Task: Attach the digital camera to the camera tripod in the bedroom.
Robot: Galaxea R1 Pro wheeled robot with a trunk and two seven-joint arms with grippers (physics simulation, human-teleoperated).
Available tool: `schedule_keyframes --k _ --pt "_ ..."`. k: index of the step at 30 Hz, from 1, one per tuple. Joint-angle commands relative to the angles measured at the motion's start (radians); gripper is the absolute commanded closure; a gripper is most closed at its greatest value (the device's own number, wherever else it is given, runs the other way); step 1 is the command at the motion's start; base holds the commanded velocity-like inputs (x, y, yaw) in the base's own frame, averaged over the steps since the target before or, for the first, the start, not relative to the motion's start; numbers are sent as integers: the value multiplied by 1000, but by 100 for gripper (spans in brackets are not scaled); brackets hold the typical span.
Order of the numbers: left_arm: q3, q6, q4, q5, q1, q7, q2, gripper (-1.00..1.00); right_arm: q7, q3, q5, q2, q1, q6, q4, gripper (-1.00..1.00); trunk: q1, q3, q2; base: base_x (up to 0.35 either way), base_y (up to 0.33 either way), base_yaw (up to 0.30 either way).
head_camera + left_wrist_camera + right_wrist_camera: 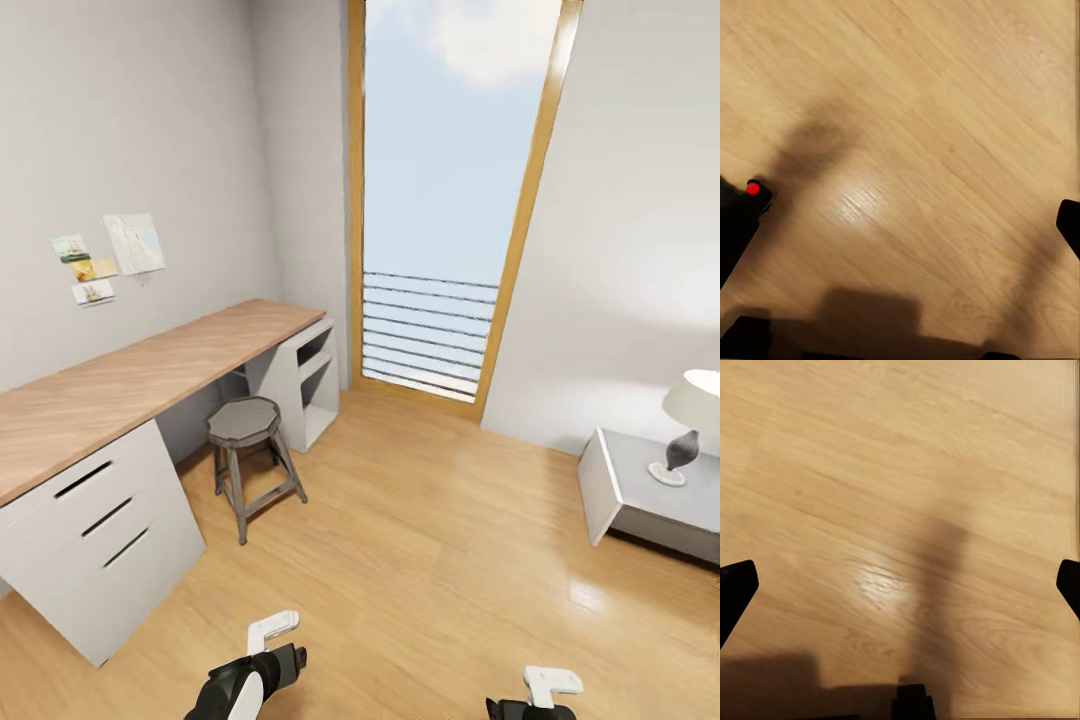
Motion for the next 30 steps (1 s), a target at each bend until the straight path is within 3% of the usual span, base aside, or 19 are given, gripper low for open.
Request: schedule_keyframes --k 1,25,29,30 --pt "-2 3 -1 11 0 9 0 -100 2 -1 -1 0 0 5 -2 -100 0 -1 -1 -2 13 -156" --pt "1 19 -9 1 6 10 5 -100 2 0 0 0 1 3 -1 -100 0 -1 -1 -145 -24 -37" --pt "8 36 -13 0 30 9 31 -100 2 1 1 0 1 -1 0 -100 0 -1 -1 -37 -5 -2" --pt "9 39 -16 1 40 9 47 -100 2 2 1 0 2 -1 0 -100 0 -1 -1 -25 -3 -1"
